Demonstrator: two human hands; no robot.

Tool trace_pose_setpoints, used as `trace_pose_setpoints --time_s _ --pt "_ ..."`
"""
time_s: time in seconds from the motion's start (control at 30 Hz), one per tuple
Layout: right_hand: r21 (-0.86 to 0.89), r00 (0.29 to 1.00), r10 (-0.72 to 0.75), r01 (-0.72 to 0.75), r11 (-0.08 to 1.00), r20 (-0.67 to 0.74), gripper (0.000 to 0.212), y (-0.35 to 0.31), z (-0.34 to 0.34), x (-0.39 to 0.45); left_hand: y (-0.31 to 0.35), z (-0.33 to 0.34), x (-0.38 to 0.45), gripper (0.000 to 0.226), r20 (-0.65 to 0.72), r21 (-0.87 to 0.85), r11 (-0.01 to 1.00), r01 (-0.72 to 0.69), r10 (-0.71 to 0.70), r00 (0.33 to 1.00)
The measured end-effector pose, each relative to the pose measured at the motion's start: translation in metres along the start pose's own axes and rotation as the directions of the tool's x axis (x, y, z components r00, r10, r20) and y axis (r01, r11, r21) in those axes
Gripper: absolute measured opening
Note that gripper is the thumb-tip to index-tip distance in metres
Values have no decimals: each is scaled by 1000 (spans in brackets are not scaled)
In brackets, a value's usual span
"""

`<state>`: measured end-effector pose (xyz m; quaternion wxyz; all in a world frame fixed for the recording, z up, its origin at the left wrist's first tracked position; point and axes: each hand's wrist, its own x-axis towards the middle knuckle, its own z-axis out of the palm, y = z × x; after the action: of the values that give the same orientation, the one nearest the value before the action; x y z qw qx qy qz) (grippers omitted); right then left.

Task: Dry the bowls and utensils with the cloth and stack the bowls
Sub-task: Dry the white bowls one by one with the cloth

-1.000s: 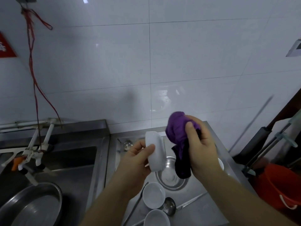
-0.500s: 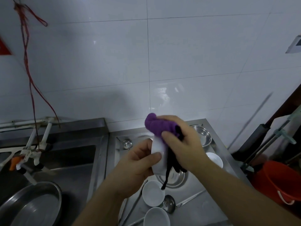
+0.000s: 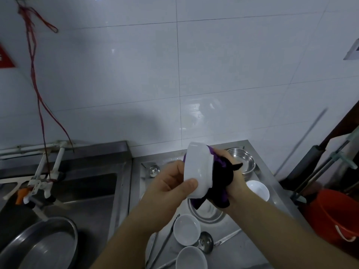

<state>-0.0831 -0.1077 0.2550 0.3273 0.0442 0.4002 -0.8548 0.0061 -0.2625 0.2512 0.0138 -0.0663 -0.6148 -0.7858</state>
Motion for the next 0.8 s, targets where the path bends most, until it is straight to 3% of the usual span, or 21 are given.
trace_pose_setpoints --time_s 0.13,0.23,0.3,0.43,0.57,0.67,0.73,0.8 --pt "-80 993 2 -11 997 -114 35 -12 -3 5 11 -7 8 47 9 -39 991 124 -124 992" --pt "-171 982 -2 -31 985 -188 43 -27 0 9 20 -11 13 36 2 -277 942 188 -195 981" --pt "-184 982 -8 -27 983 -190 41 -32 3 11 20 -12 16 33 7 -296 936 189 -196 981" --pt "-90 983 14 -31 996 -182 35 -25 8 8 14 -4 15 38 20 -198 978 71 -68 997" --pt "126 981 53 -29 992 -189 38 -4 8 2 2 12 10 32 31 118 987 -109 106 994" --pt "176 984 55 -25 984 -167 44 5 2 -3 -2 16 6 32 35 307 947 -100 94 995" --pt "140 985 61 -38 989 -162 39 1 1 -5 -2 15 5 33 41 333 940 -70 60 997" --pt "77 986 72 -61 995 -149 35 -7 1 -6 5 15 6 35 36 198 980 -22 15 999"
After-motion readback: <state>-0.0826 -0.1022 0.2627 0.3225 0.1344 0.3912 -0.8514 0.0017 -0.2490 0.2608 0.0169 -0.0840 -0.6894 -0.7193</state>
